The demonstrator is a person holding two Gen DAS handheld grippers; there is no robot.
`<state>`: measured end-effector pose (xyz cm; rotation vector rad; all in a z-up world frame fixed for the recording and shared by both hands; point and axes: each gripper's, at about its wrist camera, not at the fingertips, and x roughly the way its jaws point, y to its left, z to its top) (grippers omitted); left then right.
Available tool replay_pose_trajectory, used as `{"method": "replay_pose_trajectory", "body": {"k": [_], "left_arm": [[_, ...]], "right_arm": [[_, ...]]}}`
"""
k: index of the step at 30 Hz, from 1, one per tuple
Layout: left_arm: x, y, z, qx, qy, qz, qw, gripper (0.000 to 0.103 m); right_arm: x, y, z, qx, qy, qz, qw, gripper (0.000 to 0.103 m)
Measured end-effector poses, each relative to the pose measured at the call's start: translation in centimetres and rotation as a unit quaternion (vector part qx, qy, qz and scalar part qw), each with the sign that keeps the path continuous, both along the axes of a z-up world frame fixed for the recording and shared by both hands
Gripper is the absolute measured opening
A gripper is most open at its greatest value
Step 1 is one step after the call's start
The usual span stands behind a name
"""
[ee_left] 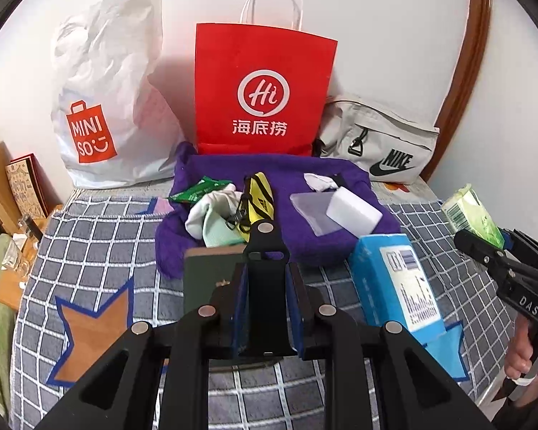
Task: Organize soft objects
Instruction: 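Lift and carry the black strap and green tissue pack toward the purple towel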
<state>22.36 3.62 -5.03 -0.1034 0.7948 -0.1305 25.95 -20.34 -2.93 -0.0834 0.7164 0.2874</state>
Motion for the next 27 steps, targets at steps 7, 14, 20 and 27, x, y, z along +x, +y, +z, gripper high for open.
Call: {"method": "replay_pose_trajectory", "body": {"k": [7,14,20,27], "left_arm": [[2.4,0.3,-0.2,0.004,0.002,0.005,1.0000,0.020],[5.3,1.0,-0.6,0.005,0.013,0.014,0.9998,0.020],[7.7,1.8,-0.5,0.011,0.017,0.020,0.9996,0.020],[10.6,2.9,-0.4,0.011,0.018,0.027,0.9994,0.020]], "right_arm": [[3.6,0.0,0.1,0.006,0.005,0.001,1.000,0.051],[7.2,0.5,-0.1,0.004,0.017,0.005,1.000,0.051],[10.2,1.2,0.1,0.008,0.022,0.009,1.000,0.051],[13.2,2.1,0.2,0.008,0.026,0.014,1.000,0.051]]}}
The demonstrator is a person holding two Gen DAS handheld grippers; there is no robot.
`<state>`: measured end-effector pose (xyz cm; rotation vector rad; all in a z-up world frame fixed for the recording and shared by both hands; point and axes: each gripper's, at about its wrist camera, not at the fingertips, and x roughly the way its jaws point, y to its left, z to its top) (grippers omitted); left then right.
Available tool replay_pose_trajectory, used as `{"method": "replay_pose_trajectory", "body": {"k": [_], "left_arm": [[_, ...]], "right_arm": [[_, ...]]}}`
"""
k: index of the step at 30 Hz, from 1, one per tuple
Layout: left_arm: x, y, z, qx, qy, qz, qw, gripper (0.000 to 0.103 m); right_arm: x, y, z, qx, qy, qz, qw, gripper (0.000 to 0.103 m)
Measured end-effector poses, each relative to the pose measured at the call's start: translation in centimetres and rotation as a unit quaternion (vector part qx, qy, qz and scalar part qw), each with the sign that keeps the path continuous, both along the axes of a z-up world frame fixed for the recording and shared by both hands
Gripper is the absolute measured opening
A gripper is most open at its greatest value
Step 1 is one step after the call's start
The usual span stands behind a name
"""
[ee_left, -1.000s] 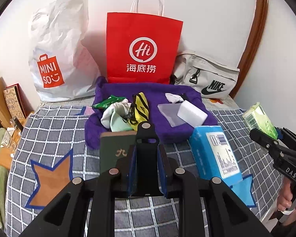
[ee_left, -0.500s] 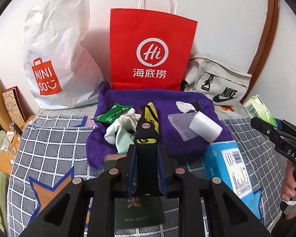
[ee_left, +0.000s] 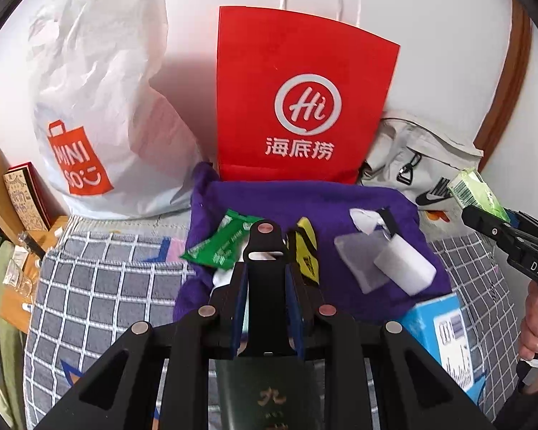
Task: Organize soft objects
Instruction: 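Lift and carry the black strap and green tissue pack toward the purple towel, then lower the strap and tissue pack onto the towel and open both tools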
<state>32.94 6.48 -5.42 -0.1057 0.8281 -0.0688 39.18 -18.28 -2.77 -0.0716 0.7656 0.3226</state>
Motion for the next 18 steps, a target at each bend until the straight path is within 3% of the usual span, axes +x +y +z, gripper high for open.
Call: {"method": "replay_pose_trajectory", "body": {"k": [7,18], "left_arm": [[2.9,0.4,-0.4,0.002,0.003,-0.002,1.0000,0.020],[6.6,0.9,-2.5,-0.002,0.019,-0.001,0.9998,0.020]], "right_arm": [[2.8,0.7,-0.5,-0.012,0.004,0.009,1.000,0.051],[6.9,-0.8,-4.0,-0.014,0.043,0.011,0.999,0.051]]}}
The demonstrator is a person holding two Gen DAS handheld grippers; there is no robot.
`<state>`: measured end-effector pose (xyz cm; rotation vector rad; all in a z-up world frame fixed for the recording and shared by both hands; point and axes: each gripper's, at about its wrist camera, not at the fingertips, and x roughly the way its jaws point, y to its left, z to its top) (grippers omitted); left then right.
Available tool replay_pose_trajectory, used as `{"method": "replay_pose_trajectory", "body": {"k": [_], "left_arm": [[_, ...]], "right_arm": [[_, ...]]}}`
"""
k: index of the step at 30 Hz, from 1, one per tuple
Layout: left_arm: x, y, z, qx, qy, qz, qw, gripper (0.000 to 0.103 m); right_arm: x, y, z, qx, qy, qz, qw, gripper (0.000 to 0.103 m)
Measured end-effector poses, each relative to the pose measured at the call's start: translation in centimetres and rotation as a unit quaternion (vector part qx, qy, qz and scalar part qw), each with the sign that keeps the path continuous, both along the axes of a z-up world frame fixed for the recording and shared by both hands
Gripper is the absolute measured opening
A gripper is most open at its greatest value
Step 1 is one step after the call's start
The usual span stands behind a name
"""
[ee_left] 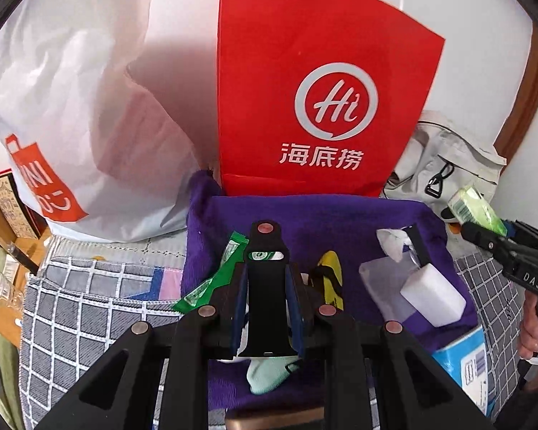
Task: Organize soft objects
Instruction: 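Lower the strap and tissue pack onto the towel and open both tools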
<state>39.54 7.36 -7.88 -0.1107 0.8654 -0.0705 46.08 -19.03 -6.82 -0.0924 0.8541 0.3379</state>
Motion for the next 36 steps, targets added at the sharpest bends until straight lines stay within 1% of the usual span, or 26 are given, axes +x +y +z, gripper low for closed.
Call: {"method": "replay_pose_trajectory", "body": {"k": [4,9,15,24,27,33,36], "left_arm": [[1.0,-0.1,-1.1,-0.002,0.010,-0.003,0.9999,0.020],[1.7,-0.1,-2.3,-0.006,0.019,-0.005,0.9998,0.021],[2.4,-0.1,-3.6,-0.012,0.035,-0.011,0.9993,0.021],[3.0,0.1,-4.7,-0.017,0.048,-0.013,0.9986,0.021],[3.1,0.0,-4.8,-0.017,0.051,-0.012,0.9985,0.021],[3.3,0.2,-4.9,-0.023,0.058,-0.010,0.9980,0.022],[3.3,0.3,-4.8,-0.026,0.058,-0.009,0.9979,0.022]], "right_arm": [[1.0,-0.3,-1.4,0.004,0.019,0.007,1.000,0.051],[2.4,-0.9,-3.5,0.012,0.054,-0.004,0.998,0.051],[3.4,-1.5,-5.4,0.020,0.085,-0.021,0.996,0.051],[4.1,-0.1,-7.8,0.022,0.119,-0.003,0.993,0.051],[4.2,0.3,-8.3,0.022,0.127,-0.001,0.992,0.052],[4.2,0.2,-8.4,0.033,0.132,0.002,0.991,0.053],[4.2,0.4,-8.4,0.039,0.134,0.007,0.990,0.058]]}}
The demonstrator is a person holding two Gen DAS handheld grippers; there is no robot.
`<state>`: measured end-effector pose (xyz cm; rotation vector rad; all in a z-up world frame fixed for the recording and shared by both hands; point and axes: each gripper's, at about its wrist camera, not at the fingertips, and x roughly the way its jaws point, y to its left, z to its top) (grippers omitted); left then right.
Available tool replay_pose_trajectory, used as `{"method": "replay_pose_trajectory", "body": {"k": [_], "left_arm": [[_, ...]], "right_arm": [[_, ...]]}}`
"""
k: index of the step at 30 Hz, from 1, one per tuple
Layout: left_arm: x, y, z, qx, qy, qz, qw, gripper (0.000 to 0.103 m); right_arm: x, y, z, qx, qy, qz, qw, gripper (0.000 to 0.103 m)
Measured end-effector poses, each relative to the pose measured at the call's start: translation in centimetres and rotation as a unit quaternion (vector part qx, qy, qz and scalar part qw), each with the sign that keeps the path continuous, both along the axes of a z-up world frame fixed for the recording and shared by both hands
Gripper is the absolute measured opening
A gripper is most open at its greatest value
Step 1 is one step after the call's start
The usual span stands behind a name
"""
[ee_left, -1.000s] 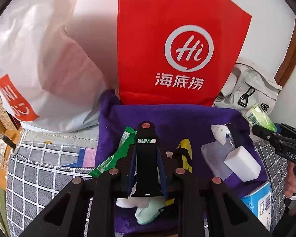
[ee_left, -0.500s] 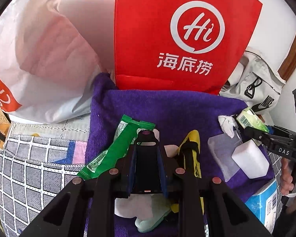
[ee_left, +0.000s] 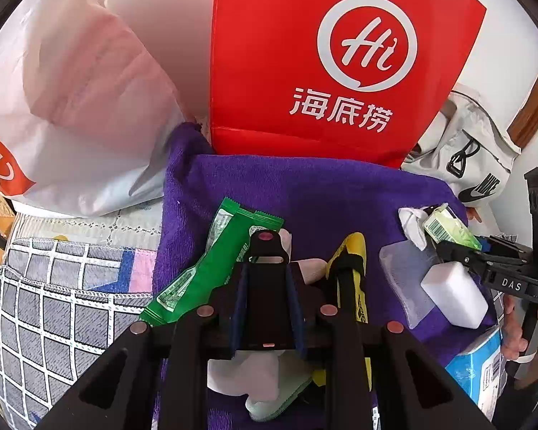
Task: Organize soft objects
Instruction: 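Lower the strap and tissue pack onto the towel and open both tools, then withdraw both open tools away from the purple towel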
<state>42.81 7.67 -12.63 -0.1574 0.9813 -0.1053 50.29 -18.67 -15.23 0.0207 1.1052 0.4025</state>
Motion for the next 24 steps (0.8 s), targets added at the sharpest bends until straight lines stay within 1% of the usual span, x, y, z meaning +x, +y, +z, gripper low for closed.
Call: {"method": "replay_pose_trajectory", "body": {"k": [1,2,3,4,5,8,10,12,15,19,20,21,23,24], "left_arm": [[0.0,0.0,0.1,-0.001,0.000,-0.001,1.0000,0.023],[0.0,0.0,0.2,-0.003,0.003,-0.002,1.0000,0.029],[-0.1,0.0,0.3,-0.005,0.004,-0.002,1.0000,0.035],[-0.2,0.0,0.5,-0.005,0.004,-0.001,1.0000,0.038],[-0.3,0.1,0.7,-0.005,0.003,0.000,1.0000,0.042],[-0.7,0.2,1.7,-0.004,-0.002,0.003,1.0000,0.045],[-1.2,0.2,2.7,-0.001,-0.007,0.005,1.0000,0.051],[-2.1,0.2,4.1,0.007,-0.019,0.009,0.9998,0.061],[-3.8,0.3,5.7,0.009,-0.036,0.010,0.9993,0.066],[-6.8,0.3,7.2,0.017,-0.044,0.012,0.9988,0.068],[-7.9,0.4,7.6,0.015,-0.047,0.015,0.9986,0.069],[-9.0,0.4,8.1,0.011,-0.051,0.019,0.9985,0.074],[-10.7,0.2,8.9,0.010,-0.054,0.025,0.9982,0.079],[-11.9,0.1,9.4,0.012,-0.058,0.026,0.9979,0.079]], "right_arm": [[-0.1,0.1,0.1,0.000,-0.002,0.001,1.000,0.063],[-0.2,0.3,0.3,-0.002,-0.007,0.001,1.000,0.072],[-0.4,0.5,0.6,-0.004,-0.015,0.001,1.000,0.075],[-0.6,0.5,0.9,-0.006,-0.022,0.002,1.000,0.079],[-0.8,0.7,1.3,-0.010,-0.029,0.003,1.000,0.081],[-1.7,1.0,2.5,-0.026,-0.048,0.003,0.999,0.081],[-2.4,1.3,3.6,-0.032,-0.062,0.002,0.998,0.081],[-3.6,1.7,5.0,-0.034,-0.078,0.000,0.996,0.081],[-5.7,2.1,6.9,-0.047,-0.094,-0.011,0.994,0.081],[-9.5,1.9,9.6,-0.047,-0.118,-0.023,0.992,0.081],[-10.9,1.8,10.4,-0.042,-0.121,-0.024,0.991,0.081],[-12.1,1.7,11.0,-0.038,-0.126,-0.025,0.991,0.081],[-14.4,1.3,12.1,-0.038,-0.136,-0.031,0.990,0.081],[-15.5,1.4,12.6,-0.038,-0.142,-0.033,0.989,0.082]]}}
